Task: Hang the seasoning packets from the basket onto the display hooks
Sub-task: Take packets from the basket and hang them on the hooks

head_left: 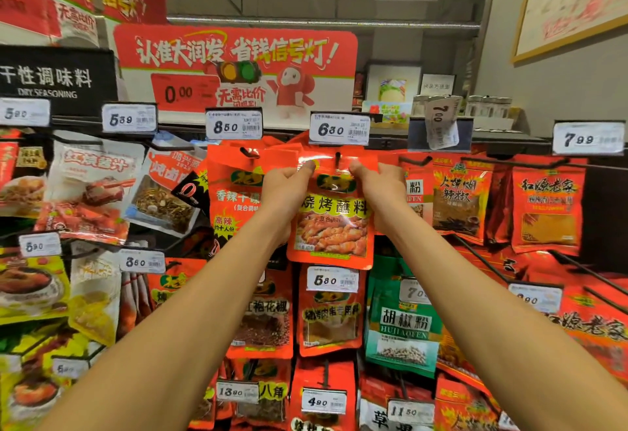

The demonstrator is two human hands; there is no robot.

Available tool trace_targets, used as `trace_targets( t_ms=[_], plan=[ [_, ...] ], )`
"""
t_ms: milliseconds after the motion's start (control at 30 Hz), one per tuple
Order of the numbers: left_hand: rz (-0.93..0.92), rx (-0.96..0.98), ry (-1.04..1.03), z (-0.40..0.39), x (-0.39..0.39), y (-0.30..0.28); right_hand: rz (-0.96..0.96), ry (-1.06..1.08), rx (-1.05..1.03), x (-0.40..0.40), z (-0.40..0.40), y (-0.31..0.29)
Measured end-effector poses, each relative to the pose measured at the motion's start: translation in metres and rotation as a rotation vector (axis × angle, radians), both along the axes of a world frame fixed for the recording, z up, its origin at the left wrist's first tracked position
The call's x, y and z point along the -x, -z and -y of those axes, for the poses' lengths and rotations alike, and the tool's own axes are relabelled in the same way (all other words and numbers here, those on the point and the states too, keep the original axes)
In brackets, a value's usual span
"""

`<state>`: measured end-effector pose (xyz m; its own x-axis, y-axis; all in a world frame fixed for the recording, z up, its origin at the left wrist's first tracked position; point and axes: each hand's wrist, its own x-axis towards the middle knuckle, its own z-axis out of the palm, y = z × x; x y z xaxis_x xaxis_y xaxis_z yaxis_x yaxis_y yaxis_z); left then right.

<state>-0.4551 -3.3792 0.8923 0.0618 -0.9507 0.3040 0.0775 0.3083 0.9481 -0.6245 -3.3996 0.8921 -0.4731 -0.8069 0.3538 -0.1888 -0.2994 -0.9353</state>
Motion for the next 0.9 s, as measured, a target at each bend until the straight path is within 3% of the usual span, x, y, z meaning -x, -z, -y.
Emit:
trace_targets(
  t_ms=[100,267,500,667,767,833,900],
  plan=[
    [0.099,-0.001,0.002,0.000,-0.006,0.008,-0.030,0.130,0.012,-0.001,0.019,-0.001],
    [0.170,0.008,0.017,-0.007,-0.004,0.013,-0.282,0.263,-0.086,0.001,0.047,-0.013],
    [0.222,-0.002,0.020,-0.023,0.007,0.015,-0.249,0.226,-0.178,0.003,0.060,-0.016],
    [0.143,-0.057,0.060,-0.031,0.006,0.013,-0.290,0.156,-0.163,0.022,0.034,-0.012],
    [0.087,-0.088,0.091,-0.036,0.002,0.011,-0.206,0.114,-0.127,0.042,-0.002,-0.004],
    [0.071,-0.101,0.104,-0.042,0.000,0.012,-0.022,-0.018,-0.078,0.053,-0.033,0.005],
    [0.071,-0.105,0.102,-0.051,-0.001,0.017,0.033,-0.111,-0.059,0.065,-0.071,0.013]
  ],
)
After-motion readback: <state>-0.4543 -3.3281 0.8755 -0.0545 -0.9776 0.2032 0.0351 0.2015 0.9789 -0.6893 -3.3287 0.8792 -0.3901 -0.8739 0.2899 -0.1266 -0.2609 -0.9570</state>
